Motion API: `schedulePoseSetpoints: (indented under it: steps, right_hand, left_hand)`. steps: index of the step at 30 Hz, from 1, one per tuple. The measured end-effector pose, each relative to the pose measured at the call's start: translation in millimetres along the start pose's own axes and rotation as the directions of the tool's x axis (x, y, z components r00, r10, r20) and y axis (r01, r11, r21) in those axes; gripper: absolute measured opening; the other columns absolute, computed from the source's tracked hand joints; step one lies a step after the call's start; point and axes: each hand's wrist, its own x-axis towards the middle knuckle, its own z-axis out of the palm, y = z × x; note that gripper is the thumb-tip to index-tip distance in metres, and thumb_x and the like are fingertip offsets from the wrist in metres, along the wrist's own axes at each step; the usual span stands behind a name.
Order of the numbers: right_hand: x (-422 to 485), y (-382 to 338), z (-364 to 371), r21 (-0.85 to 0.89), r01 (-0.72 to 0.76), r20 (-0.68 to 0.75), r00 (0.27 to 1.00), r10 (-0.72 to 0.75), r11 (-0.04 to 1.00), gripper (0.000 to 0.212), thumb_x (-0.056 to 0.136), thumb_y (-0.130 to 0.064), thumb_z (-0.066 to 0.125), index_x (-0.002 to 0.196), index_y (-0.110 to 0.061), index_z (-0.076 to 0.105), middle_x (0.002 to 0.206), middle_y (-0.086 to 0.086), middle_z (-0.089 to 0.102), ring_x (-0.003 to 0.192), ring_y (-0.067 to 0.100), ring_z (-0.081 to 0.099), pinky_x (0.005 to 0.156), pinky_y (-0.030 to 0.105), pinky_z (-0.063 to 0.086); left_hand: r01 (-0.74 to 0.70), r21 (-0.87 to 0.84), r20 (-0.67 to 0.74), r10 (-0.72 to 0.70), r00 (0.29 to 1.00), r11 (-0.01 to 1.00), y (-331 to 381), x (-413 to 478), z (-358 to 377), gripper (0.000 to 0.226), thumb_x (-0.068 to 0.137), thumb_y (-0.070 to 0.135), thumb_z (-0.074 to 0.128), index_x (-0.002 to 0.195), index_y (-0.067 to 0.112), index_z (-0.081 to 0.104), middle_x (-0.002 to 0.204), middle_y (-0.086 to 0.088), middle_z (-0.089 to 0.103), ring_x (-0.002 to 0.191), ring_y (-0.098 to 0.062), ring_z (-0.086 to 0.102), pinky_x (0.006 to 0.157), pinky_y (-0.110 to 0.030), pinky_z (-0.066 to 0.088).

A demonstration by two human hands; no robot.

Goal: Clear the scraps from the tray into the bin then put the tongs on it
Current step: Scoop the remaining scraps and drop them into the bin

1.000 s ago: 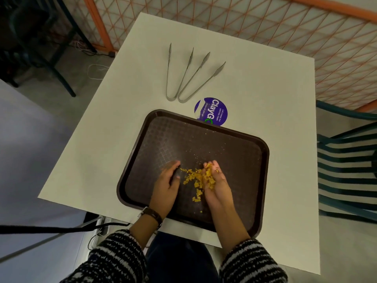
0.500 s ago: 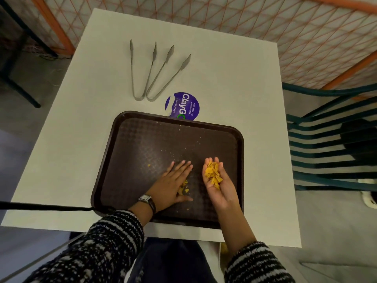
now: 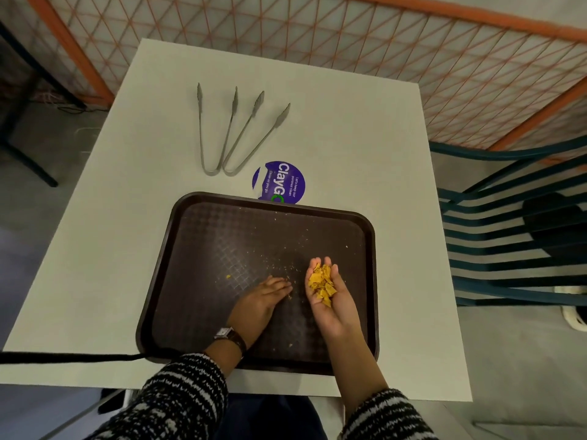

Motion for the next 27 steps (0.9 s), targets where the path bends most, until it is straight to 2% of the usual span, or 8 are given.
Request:
schedulePoseSetpoints:
  steps: [3, 5, 7, 8, 10, 12, 17, 27]
  right_hand:
    - [2, 7, 1, -0.027, 0.009, 0.048, 0.999, -0.008, 1.0, 0.029, 0.073, -0.005, 0.071, 0.102, 0.0, 0.069, 0.099, 0.02, 0.072, 0.098, 0.029, 0.067, 0.077, 0.041, 0.059]
    - [6, 10, 3, -0.048, 0.026, 0.015, 1.0, -0.025, 0.998, 0.021, 0.086, -0.012, 0.059, 0.101, -0.001, 0.068, 0.096, 0.019, 0.072, 0.099, 0.027, 0.066, 0.078, 0.039, 0.058]
    - [10, 13, 4, -0.047, 0.05, 0.001, 0.999, -0.05, 0.998, 0.028, 0.095, -0.019, 0.049, 0.097, -0.002, 0.071, 0.096, 0.018, 0.072, 0.097, 0.025, 0.068, 0.079, 0.037, 0.057]
    - [11, 15, 6, -0.048, 0.063, -0.005, 0.998, -0.063, 0.997, 0.031, 0.096, -0.02, 0.048, 0.093, -0.003, 0.074, 0.096, 0.017, 0.073, 0.091, 0.024, 0.07, 0.078, 0.036, 0.057]
    - [13, 22, 9, -0.044, 0.081, 0.0, 0.997, -0.081, 0.996, 0.028, 0.095, -0.021, 0.048, 0.096, -0.006, 0.072, 0.094, 0.014, 0.073, 0.083, 0.021, 0.072, 0.077, 0.034, 0.058]
    - [12, 30, 15, -0.039, 0.097, 0.012, 0.995, -0.097, 0.994, 0.024, 0.094, -0.023, 0.048, 0.102, -0.009, 0.066, 0.093, 0.012, 0.072, 0.081, 0.019, 0.072, 0.076, 0.032, 0.058]
    - [0, 44, 32, -0.011, 0.125, 0.06, 0.99, -0.124, 0.992, 0.028, 0.097, -0.027, 0.044, 0.104, -0.011, 0.066, 0.089, 0.008, 0.073, 0.078, 0.017, 0.073, 0.071, 0.033, 0.06]
    - [-60, 19, 47, 0.097, 0.188, 0.112, 0.974, -0.198, 0.977, 0.024, 0.096, -0.021, 0.045, 0.094, -0.013, 0.068, 0.077, 0.007, 0.072, 0.067, 0.018, 0.071, 0.069, 0.034, 0.059]
  left_hand:
    - [0.099, -0.06, -0.136, -0.107, 0.985, 0.993, 3, 0, 4, 0.032, 0.082, 0.002, 0.048, 0.104, 0.01, 0.07, 0.106, -0.006, 0.072, 0.1, -0.019, 0.066, 0.1, -0.012, 0.035]
    - [0.326, -0.354, -0.252, -0.425, 0.87, 0.877, 19, 5, -1, 0.028, 0.083, -0.004, 0.055, 0.104, 0.009, 0.07, 0.106, -0.005, 0.07, 0.101, -0.017, 0.065, 0.095, -0.005, 0.038]
    - [0.453, -0.755, -0.144, -0.795, 0.589, 0.473, 38, 17, -12, 0.023, 0.084, 0.0, 0.059, 0.103, 0.01, 0.069, 0.105, -0.004, 0.069, 0.098, -0.012, 0.064, 0.084, -0.006, 0.046]
    - [0.37, -0.906, -0.004, -0.877, 0.481, 0.207, 44, 24, -18, 0.022, 0.085, 0.002, 0.059, 0.104, 0.01, 0.068, 0.106, -0.004, 0.069, 0.097, -0.011, 0.064, 0.082, -0.01, 0.049]
    - [0.106, -0.963, 0.267, -0.853, 0.448, -0.246, 52, 34, -29, 0.023, 0.089, 0.007, 0.055, 0.111, 0.008, 0.062, 0.108, -0.004, 0.066, 0.1, -0.011, 0.062, 0.084, -0.02, 0.05]
    - [-0.027, -0.898, 0.369, -0.787, 0.495, -0.438, 55, 40, -38, 0.025, 0.092, 0.013, 0.05, 0.116, 0.006, 0.056, 0.11, -0.004, 0.064, 0.102, -0.012, 0.061, 0.085, -0.027, 0.049]
    - [-0.103, -0.814, 0.423, -0.706, 0.568, -0.571, 73, 49, -58, 0.024, 0.095, 0.018, 0.044, 0.11, 0.006, 0.058, 0.107, -0.009, 0.066, 0.102, -0.018, 0.061, 0.086, -0.035, 0.049]
    - [-0.084, -0.817, 0.385, -0.648, 0.657, -0.57, 138, 56, -63, 0.022, 0.094, 0.018, 0.045, 0.102, 0.008, 0.062, 0.108, -0.009, 0.066, 0.103, -0.018, 0.063, 0.091, -0.033, 0.049]
